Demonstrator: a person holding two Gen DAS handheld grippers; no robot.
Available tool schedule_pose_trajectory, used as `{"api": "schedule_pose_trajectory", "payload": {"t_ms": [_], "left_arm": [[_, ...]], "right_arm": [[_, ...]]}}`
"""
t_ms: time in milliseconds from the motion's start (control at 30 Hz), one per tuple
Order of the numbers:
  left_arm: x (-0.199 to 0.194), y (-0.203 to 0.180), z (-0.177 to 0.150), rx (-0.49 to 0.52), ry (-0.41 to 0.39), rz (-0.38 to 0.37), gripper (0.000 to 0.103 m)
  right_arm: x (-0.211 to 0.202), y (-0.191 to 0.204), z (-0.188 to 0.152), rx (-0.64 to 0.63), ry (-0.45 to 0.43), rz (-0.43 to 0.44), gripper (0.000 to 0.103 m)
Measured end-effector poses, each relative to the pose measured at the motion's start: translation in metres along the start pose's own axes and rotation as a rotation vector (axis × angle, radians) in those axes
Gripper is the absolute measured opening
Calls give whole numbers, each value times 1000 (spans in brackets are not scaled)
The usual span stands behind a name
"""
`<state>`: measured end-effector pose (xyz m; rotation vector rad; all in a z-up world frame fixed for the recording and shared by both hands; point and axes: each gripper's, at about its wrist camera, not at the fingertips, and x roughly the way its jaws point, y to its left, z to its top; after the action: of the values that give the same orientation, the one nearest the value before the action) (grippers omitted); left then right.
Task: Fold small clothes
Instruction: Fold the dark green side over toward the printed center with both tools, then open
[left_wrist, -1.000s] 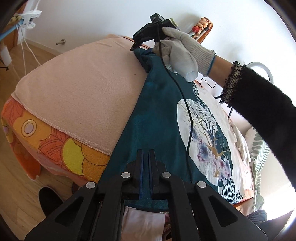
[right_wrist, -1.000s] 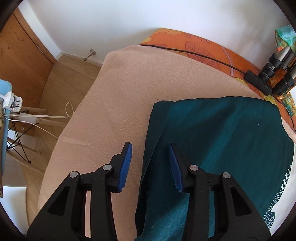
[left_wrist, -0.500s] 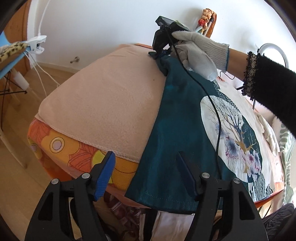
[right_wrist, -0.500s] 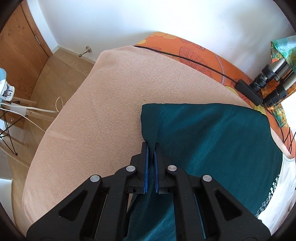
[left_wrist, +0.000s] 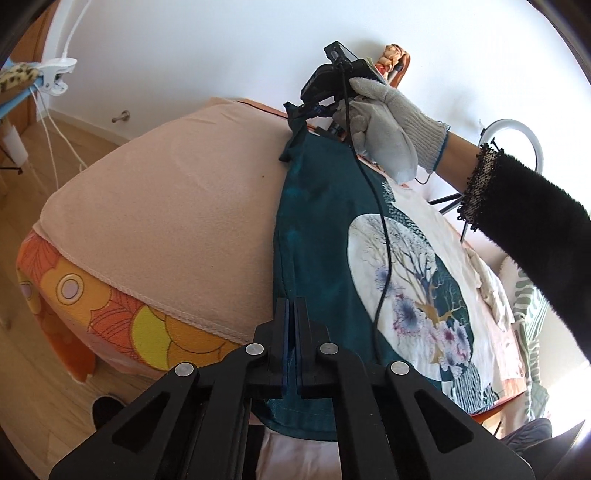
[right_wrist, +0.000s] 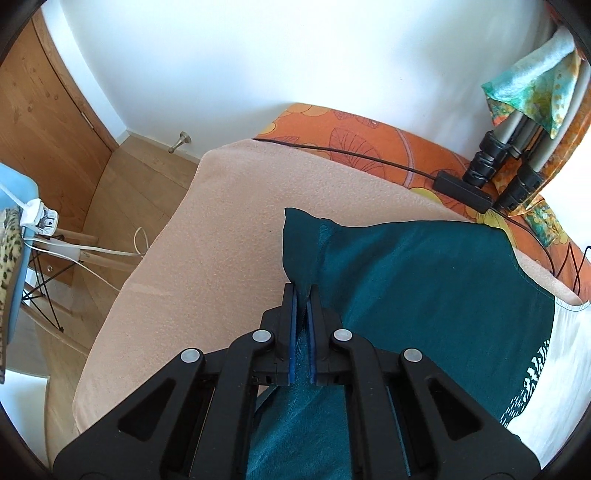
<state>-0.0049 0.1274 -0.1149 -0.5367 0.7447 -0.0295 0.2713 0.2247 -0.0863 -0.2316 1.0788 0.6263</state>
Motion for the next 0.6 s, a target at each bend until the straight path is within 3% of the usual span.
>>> {"api": "schedule_pose_trajectory", "payload": {"t_ms": [300,600], "left_arm": [[1,-52,-2,102,5,-119,1],[29,-94,-16,139,117,-239,1]], "right_arm": [[-48,-74,-17,108,-48,23,5],[-63,-153,-49,214,-58,-28,5]]}}
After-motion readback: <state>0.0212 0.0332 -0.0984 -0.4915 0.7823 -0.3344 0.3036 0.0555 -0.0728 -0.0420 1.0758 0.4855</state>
